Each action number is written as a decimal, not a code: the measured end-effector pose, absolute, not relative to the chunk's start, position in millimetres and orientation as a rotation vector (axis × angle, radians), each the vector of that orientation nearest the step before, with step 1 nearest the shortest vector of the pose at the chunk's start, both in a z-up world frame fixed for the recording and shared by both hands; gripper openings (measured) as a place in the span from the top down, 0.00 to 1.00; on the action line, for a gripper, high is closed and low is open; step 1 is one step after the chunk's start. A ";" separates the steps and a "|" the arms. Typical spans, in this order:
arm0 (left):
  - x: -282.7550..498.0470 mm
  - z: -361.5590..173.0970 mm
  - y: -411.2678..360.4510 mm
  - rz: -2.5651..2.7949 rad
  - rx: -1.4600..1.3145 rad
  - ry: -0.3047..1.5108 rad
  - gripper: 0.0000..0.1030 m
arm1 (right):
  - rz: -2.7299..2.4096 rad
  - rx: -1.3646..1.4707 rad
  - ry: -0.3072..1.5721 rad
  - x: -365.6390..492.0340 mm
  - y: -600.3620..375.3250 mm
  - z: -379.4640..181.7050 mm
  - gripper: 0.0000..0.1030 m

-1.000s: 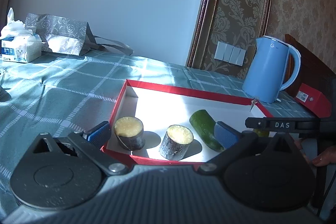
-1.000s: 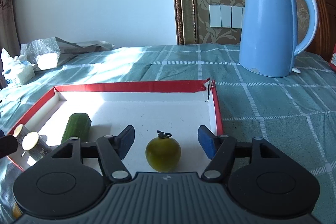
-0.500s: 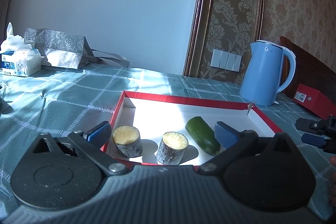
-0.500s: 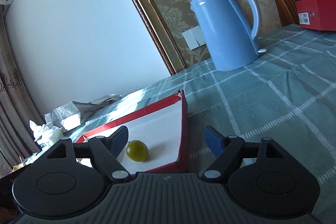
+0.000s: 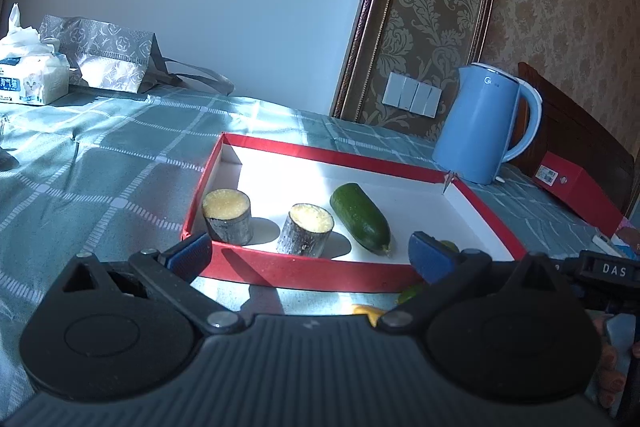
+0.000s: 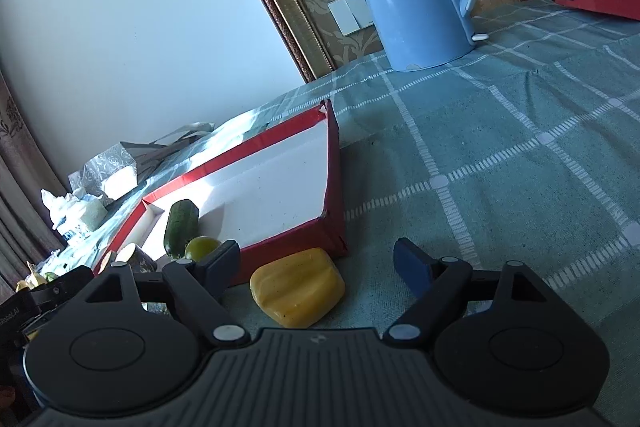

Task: Organize fruits
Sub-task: 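Move the right tool toward the yellow pepper while the left tool withdraws from the tray, then close the right tool on the yellow pepper while the left tool grasps a brown potato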

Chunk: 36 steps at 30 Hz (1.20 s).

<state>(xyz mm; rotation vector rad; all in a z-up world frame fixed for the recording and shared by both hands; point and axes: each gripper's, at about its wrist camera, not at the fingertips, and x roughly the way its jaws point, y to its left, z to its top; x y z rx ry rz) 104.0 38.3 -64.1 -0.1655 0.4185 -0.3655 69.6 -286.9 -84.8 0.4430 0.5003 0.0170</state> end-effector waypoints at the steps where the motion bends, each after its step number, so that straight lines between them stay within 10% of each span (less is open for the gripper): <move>1: 101.3 -64.2 35.9 -0.371 -0.148 0.428 0.00 | 0.009 0.403 0.515 71.4 -282.3 -83.3 0.18; 18: 59.1 -68.1 8.0 -0.411 0.051 0.484 0.00 | -0.015 0.112 0.603 82.7 -240.6 -80.3 0.20; 26: 53.2 -70.9 -0.9 -0.457 0.106 0.498 0.00 | -0.018 0.055 0.608 83.2 -232.5 -80.0 0.50; 36: 52.6 -69.2 -9.8 -0.506 0.147 0.467 0.12 | -0.028 0.047 0.598 80.6 -232.0 -78.4 0.51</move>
